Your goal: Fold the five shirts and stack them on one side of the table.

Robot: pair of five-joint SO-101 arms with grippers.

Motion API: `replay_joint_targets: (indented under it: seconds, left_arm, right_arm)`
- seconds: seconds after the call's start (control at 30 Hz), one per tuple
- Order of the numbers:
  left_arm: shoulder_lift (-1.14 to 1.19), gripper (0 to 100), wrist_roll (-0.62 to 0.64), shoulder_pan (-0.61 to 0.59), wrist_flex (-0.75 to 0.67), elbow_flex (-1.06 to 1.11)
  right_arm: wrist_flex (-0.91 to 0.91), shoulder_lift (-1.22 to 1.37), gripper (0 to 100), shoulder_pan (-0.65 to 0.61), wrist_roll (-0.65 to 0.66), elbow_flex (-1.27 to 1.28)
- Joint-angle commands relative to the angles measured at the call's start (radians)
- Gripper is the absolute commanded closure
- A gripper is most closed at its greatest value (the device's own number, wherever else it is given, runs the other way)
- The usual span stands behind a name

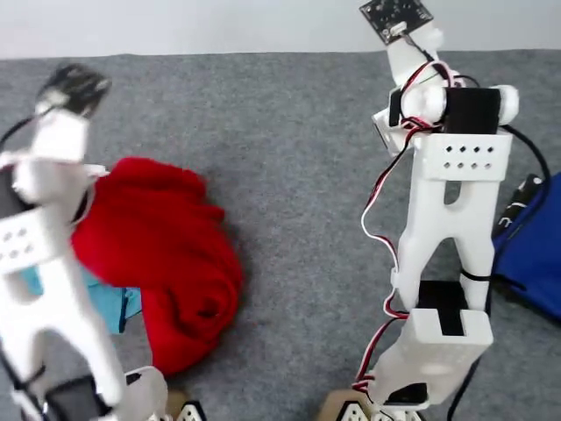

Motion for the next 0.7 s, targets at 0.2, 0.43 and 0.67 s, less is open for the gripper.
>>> replay_joint_targets:
  seconds: [0.2, 0.43, 0.67]
  left_arm:
    - [-0.282, 100, -0.311, -0.456, 0.023, 0.282]
    - [-0.285, 100, -0.422, -0.643, 0.021, 0.389]
    - [-0.285, 100, -0.420, -0.640, 0.020, 0.417]
  right_arm:
    - [0.028, -0.074, 79.8, -0.219, -0.012, 0.180]
    - [-0.113, -0.027, 79.6, -0.472, -0.025, 0.253]
    - [-0.278, 0.143, 79.4, -0.638, -0.098, 0.252]
